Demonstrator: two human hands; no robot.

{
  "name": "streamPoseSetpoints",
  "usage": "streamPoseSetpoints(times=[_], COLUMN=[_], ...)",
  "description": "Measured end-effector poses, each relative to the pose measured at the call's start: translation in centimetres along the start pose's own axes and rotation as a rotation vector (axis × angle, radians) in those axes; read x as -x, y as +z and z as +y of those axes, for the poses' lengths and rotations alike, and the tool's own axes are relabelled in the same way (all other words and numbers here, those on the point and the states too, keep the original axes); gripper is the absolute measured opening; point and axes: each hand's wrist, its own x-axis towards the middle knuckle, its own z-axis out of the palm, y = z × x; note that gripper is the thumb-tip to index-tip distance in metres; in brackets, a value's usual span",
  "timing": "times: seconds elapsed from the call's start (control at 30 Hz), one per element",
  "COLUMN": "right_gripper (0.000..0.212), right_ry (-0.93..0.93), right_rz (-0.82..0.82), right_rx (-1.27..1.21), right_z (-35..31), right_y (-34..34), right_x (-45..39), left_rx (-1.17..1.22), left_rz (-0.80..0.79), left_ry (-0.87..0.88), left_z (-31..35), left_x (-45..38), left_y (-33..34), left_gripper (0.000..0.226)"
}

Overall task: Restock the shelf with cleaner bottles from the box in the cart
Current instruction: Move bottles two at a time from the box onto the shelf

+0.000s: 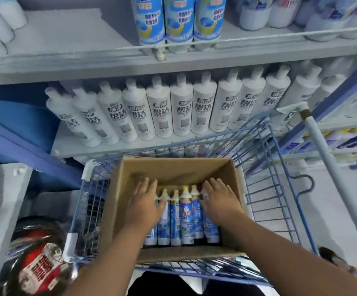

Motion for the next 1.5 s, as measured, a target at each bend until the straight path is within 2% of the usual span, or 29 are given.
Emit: streamPoseSetpoints(times=[0.1,0.33,0.5,0.6,0.7,0.87,1.0,1.07,1.13,1.27,1.4,1.5], right_gripper=[0.071,0.069,0.062,0.049,0.052,0.055,0.066,0.058,0.048,0.053,0.039,0.038], right_ry=[0.082,0.258,0.408,0.480,0.564,0.656,0.652,0.633,0.632,0.668,0.691,0.701], right_rz=[-0.044,-0.156,-0.210,-0.212,-0.166,-0.124,-0.072,-0.060,-0.122,-0.146,-0.160,-0.184], right_rx=[-0.036,-0.176,-0.410,-0.494,-0.587,-0.619,-0.386,-0.322,-0.395,-0.547,-0.673,-0.753], right_z=[0.5,1.6,3.0,3.8,4.2,4.1,3.5,3.7,4.3,4.7,5.0,5.5], right_y=[2.7,8.7,13.4,16.0,18.5,20.6,21.9,22.5,23.4,25.0,24.8,24.0], right_x=[0.3,-0.8,-4.8,-6.7,-7.7,-9.3,-10.5,-11.2,-11.8,-12.2,-11.7,-11.3], left_rx=[0.061,0.011,0.025,0.069,0.127,0.263,0.265,0.310,0.323,0.312,0.396,0.504], left_rz=[-0.103,-0.242,-0.339,-0.397,-0.411,-0.416,-0.363,-0.320,-0.292,-0.268,-0.399,-0.489], left_ry=[-0.033,0.002,-0.022,-0.102,-0.187,-0.341,-0.408,-0.443,-0.463,-0.468,-0.463,-0.409], left_z=[-1.5,-1.6,-1.4,-1.1,-0.3,0.4,0.7,0.9,1.0,0.9,0.3,-0.2], left_x=[-0.6,-2.0,-3.0,-4.1,-5.4,-6.9,-8.0,-8.4,-8.5,-8.7,-8.9,-8.8], left_y=[2.8,10.1,15.5,17.7,19.3,23.0,25.4,26.2,26.9,27.8,27.6,26.8], left_gripper=[0.076,0.075,0.074,0.077,0.072,0.051,0.047,0.055,0.063,0.066,0.052,0.041])
